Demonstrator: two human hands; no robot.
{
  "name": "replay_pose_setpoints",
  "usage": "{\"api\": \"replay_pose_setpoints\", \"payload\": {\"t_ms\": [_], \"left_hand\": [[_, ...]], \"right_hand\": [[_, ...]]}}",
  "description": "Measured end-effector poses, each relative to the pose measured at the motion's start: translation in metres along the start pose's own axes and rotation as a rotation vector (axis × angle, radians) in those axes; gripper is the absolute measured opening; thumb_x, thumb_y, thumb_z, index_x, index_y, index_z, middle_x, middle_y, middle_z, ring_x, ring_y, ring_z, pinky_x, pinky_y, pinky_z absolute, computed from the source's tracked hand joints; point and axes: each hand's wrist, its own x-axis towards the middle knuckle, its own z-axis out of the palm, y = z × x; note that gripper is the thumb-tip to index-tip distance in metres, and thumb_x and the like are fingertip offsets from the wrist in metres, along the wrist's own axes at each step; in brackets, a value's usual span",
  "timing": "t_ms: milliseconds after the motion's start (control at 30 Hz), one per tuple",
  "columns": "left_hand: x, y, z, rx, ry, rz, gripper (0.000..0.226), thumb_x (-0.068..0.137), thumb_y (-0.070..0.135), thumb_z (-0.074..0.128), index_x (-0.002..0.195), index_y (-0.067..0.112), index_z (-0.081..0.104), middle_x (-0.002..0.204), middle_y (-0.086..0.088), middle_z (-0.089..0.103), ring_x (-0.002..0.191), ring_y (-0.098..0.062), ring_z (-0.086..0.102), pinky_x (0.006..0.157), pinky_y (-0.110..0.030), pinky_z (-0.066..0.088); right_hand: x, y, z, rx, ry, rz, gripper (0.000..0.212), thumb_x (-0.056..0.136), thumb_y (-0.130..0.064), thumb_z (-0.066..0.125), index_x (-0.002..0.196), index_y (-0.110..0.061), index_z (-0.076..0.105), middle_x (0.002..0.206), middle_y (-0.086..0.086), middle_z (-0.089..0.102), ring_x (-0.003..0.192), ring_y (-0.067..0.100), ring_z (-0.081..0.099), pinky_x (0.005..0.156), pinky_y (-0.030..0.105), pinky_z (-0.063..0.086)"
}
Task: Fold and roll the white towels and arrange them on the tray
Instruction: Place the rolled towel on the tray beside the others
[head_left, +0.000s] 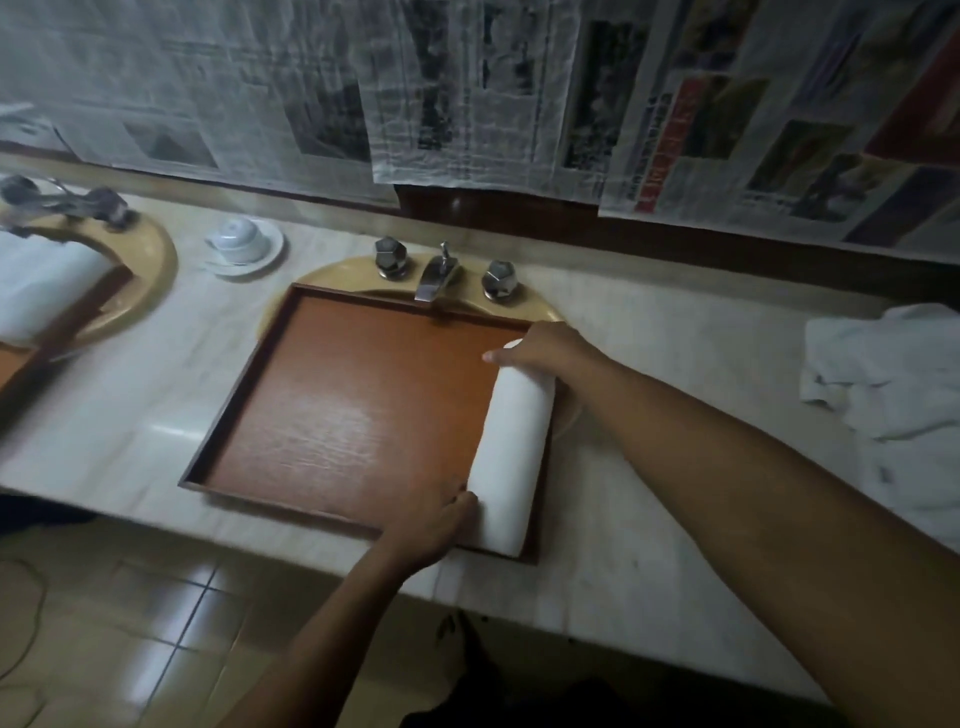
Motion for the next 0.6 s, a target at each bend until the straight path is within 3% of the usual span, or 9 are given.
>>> {"api": "replay_pose_setpoints", "payload": {"t_ms": [67, 133, 200, 267, 333, 433, 533, 600], "left_hand": [[0.009, 0.005, -0.002, 0.044, -0.040, -0.001, 0.021, 0.099, 0.026, 0.047, 0.093, 0.010, 0.059, 0.089, -0.010, 0.065, 0.074, -0.018, 0.057, 0.069, -0.033, 0.049], [0.013, 0.009, -0.004, 0.040, -0.038, 0.000, 0.015, 0.096, 0.021, 0.054, 0.109, 0.015, 0.059, 0.097, -0.010, 0.068, 0.076, -0.018, 0.063, 0.063, -0.029, 0.054], [0.018, 0.012, -0.007, 0.027, -0.011, 0.035, 0.049, 0.091, 0.015, 0.062, 0.137, 0.024, 0.046, 0.107, -0.008, 0.066, 0.082, -0.016, 0.065, 0.058, -0.022, 0.051], [0.025, 0.012, -0.010, 0.063, -0.004, 0.099, 0.082, 0.088, 0.013, 0.066, 0.157, 0.032, 0.026, 0.132, -0.010, 0.058, 0.097, -0.019, 0.064, 0.074, -0.025, 0.052], [0.029, 0.018, -0.013, 0.140, -0.014, 0.158, 0.083, 0.093, 0.017, 0.063, 0.160, 0.039, 0.021, 0.152, -0.007, 0.043, 0.111, -0.021, 0.059, 0.088, -0.031, 0.052], [0.030, 0.027, -0.012, 0.197, -0.036, 0.171, 0.066, 0.102, 0.037, 0.053, 0.160, 0.040, 0.023, 0.155, -0.006, 0.038, 0.117, -0.017, 0.053, 0.097, -0.036, 0.048], [0.035, 0.030, -0.008, 0.181, -0.019, 0.132, 0.074, 0.096, 0.055, 0.061, 0.159, 0.037, 0.027, 0.150, -0.008, 0.046, 0.124, -0.025, 0.055, 0.100, -0.039, 0.049], [0.039, 0.033, -0.007, 0.123, -0.026, 0.104, 0.079, 0.092, 0.053, 0.069, 0.158, 0.035, 0.030, 0.141, -0.009, 0.056, 0.118, -0.024, 0.060, 0.097, -0.040, 0.053]], "right_hand": [[0.004, -0.002, 0.006, -0.064, 0.044, 0.008, 0.089, 0.075, -0.082, 0.066, 0.134, -0.016, 0.062, 0.136, 0.007, 0.063, 0.119, 0.028, 0.060, 0.082, 0.033, 0.041], [0.003, -0.002, 0.006, -0.075, 0.055, 0.025, 0.087, 0.079, -0.082, 0.062, 0.136, -0.015, 0.061, 0.139, 0.008, 0.062, 0.122, 0.029, 0.059, 0.084, 0.035, 0.041], [0.001, 0.001, 0.005, -0.002, 0.047, 0.080, 0.091, 0.081, -0.081, 0.060, 0.142, -0.013, 0.056, 0.144, 0.010, 0.058, 0.126, 0.031, 0.058, 0.090, 0.037, 0.045], [-0.006, 0.008, 0.008, 0.106, 0.071, 0.133, 0.096, 0.085, -0.083, 0.052, 0.150, -0.012, 0.046, 0.149, 0.013, 0.053, 0.132, 0.035, 0.054, 0.099, 0.041, 0.047], [-0.021, 0.022, 0.016, 0.231, 0.152, 0.173, 0.092, 0.089, -0.080, 0.043, 0.152, -0.013, 0.041, 0.149, 0.014, 0.052, 0.131, 0.036, 0.054, 0.104, 0.046, 0.048], [-0.058, 0.052, 0.045, 0.380, 0.174, 0.219, 0.070, 0.101, -0.065, 0.041, 0.149, -0.015, 0.041, 0.144, 0.013, 0.056, 0.125, 0.034, 0.059, 0.100, 0.044, 0.049], [-0.094, 0.077, 0.084, 0.465, 0.051, 0.239, 0.055, 0.105, -0.052, 0.041, 0.148, -0.018, 0.043, 0.147, 0.012, 0.054, 0.129, 0.034, 0.055, 0.103, 0.041, 0.046], [-0.105, 0.082, 0.104, 0.489, 0.019, 0.204, 0.046, 0.107, -0.044, 0.038, 0.145, -0.021, 0.049, 0.148, 0.012, 0.055, 0.130, 0.032, 0.055, 0.106, 0.042, 0.045]]}}
